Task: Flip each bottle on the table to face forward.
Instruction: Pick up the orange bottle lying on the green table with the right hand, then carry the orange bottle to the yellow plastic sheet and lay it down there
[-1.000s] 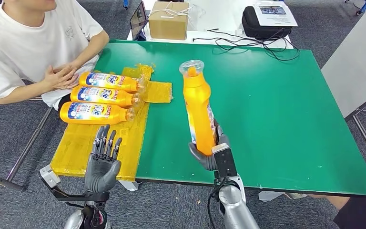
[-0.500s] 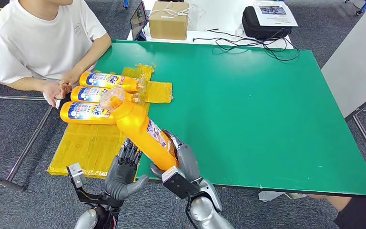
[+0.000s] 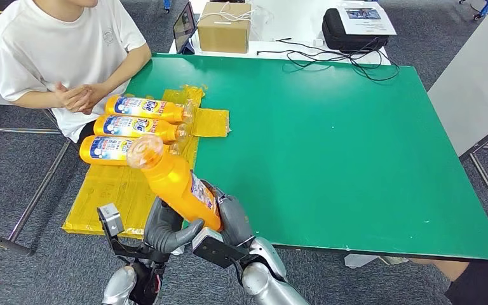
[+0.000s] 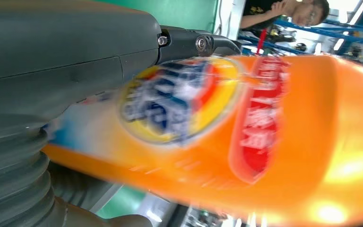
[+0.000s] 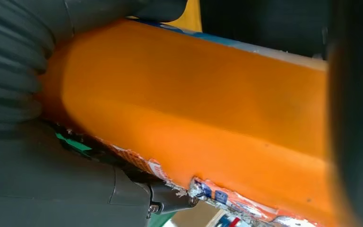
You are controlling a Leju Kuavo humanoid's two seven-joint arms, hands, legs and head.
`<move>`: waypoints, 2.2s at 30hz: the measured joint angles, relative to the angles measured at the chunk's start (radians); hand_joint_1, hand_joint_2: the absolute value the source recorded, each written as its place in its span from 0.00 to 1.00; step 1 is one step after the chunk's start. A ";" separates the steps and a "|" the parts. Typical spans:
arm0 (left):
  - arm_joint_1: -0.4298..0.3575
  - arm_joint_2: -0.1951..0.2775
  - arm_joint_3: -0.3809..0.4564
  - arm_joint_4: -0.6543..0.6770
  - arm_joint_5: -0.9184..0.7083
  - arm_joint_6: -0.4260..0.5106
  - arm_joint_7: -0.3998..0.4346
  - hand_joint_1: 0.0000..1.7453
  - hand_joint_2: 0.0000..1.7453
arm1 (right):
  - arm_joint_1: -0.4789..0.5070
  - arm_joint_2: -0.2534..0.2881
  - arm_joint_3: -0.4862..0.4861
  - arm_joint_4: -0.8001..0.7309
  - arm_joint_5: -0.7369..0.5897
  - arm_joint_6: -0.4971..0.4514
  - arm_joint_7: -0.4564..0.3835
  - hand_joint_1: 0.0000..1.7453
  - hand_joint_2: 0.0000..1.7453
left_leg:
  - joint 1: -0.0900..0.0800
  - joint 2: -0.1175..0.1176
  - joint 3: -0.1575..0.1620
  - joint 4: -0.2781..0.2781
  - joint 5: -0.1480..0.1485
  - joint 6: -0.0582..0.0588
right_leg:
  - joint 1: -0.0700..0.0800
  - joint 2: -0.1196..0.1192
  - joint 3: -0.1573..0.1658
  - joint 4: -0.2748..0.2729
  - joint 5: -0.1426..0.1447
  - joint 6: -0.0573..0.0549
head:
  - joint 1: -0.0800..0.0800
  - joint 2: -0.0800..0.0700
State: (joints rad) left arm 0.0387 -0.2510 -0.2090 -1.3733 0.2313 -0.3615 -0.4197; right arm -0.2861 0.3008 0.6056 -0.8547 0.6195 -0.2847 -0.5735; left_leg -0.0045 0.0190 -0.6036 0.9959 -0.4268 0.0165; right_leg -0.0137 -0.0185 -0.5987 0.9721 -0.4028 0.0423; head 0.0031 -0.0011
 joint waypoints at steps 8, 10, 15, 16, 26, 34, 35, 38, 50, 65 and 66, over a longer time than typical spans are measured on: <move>-0.015 0.000 -0.005 0.025 -0.010 0.023 -0.011 0.00 1.00 | -0.036 0.000 0.021 0.056 0.009 0.000 -0.001 1.00 1.00 | 0.000 0.000 0.000 0.000 0.000 0.000 | 0.000 0.000 -0.001 0.000 0.000 0.000 | 0.000 0.000; -0.016 0.001 -0.005 0.028 -0.010 0.023 -0.011 0.00 1.00 | -0.039 -0.001 0.023 0.062 0.009 0.000 -0.001 1.00 1.00 | 0.000 0.000 0.000 0.000 0.000 0.000 | 0.000 0.000 -0.001 0.000 0.000 0.000 | 0.000 0.000; -0.018 0.002 -0.005 0.031 -0.010 0.024 -0.012 0.00 1.00 | -0.045 -0.001 0.025 0.071 0.009 0.000 -0.001 1.00 1.00 | 0.000 0.000 0.000 0.000 0.000 0.000 | 0.000 0.000 -0.001 0.000 0.000 0.000 | 0.000 0.000; -0.018 0.002 -0.005 0.032 -0.010 0.024 -0.012 0.00 1.00 | -0.045 -0.001 0.026 0.073 0.009 0.000 -0.001 1.00 1.00 | 0.000 0.000 0.000 0.000 0.000 0.000 | 0.000 0.000 -0.001 0.000 0.000 0.000 | 0.000 0.000; -0.023 0.003 -0.005 0.037 -0.012 0.039 -0.019 0.00 1.00 | -0.047 0.000 0.039 0.082 0.015 0.008 -0.002 1.00 1.00 | 0.000 0.000 0.000 0.000 0.000 0.000 | 0.000 0.000 -0.001 0.000 0.000 0.000 | 0.000 0.000; -0.037 0.012 -0.004 0.051 -0.022 0.040 -0.027 0.98 1.00 | -0.063 0.000 0.072 0.100 0.029 0.012 0.001 0.97 1.00 | 0.000 0.000 0.000 0.000 0.000 0.000 | 0.000 0.000 -0.001 0.000 0.000 0.000 | 0.000 0.000; -0.040 0.015 -0.004 0.056 -0.019 0.033 -0.030 1.00 1.00 | -0.067 0.000 0.076 0.102 0.028 0.016 -0.002 0.91 1.00 | 0.000 0.000 0.000 0.000 0.000 0.000 | 0.000 0.000 -0.001 0.000 0.000 0.000 | 0.000 0.000; -0.044 0.035 0.008 0.067 0.039 -0.045 -0.049 1.00 1.00 | -0.078 0.007 0.089 0.106 -0.010 0.074 -0.032 0.29 1.00 | 0.000 0.001 0.000 0.000 0.000 0.000 | 0.000 0.001 -0.001 0.000 0.000 0.000 | 0.000 0.000; -0.073 0.073 0.039 0.078 0.069 -0.174 -0.044 1.00 1.00 | -0.072 0.013 0.131 0.097 -0.143 0.136 -0.063 0.00 0.00 | 0.000 0.001 0.000 0.000 0.000 0.000 | 0.000 0.000 -0.002 0.000 0.000 0.000 | 0.000 0.000; -0.113 0.070 -0.005 0.088 -0.023 -0.060 -0.059 1.00 1.00 | -0.003 -0.014 0.082 -0.001 -0.134 0.091 -0.092 0.00 0.00 | 0.000 0.001 -0.001 0.000 0.000 0.000 | 0.000 0.000 -0.002 0.000 0.000 0.000 | 0.000 0.000; -0.119 0.074 -0.004 0.088 -0.076 -0.016 -0.067 1.00 1.00 | 0.006 -0.017 0.080 -0.011 -0.123 0.079 -0.091 0.00 0.00 | 0.000 0.001 -0.001 0.000 0.000 0.000 | 0.000 0.000 -0.002 0.000 0.000 0.000 | 0.000 0.000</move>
State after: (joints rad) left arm -0.0803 -0.1774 -0.2130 -1.2858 0.1550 -0.3778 -0.4866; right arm -0.2801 0.2836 0.6854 -0.8662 0.4961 -0.2055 -0.6648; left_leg -0.0042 0.0196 -0.6044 0.9960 -0.4268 0.0162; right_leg -0.0134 -0.0181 -0.6006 0.9723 -0.4028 0.0419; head 0.0031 -0.0011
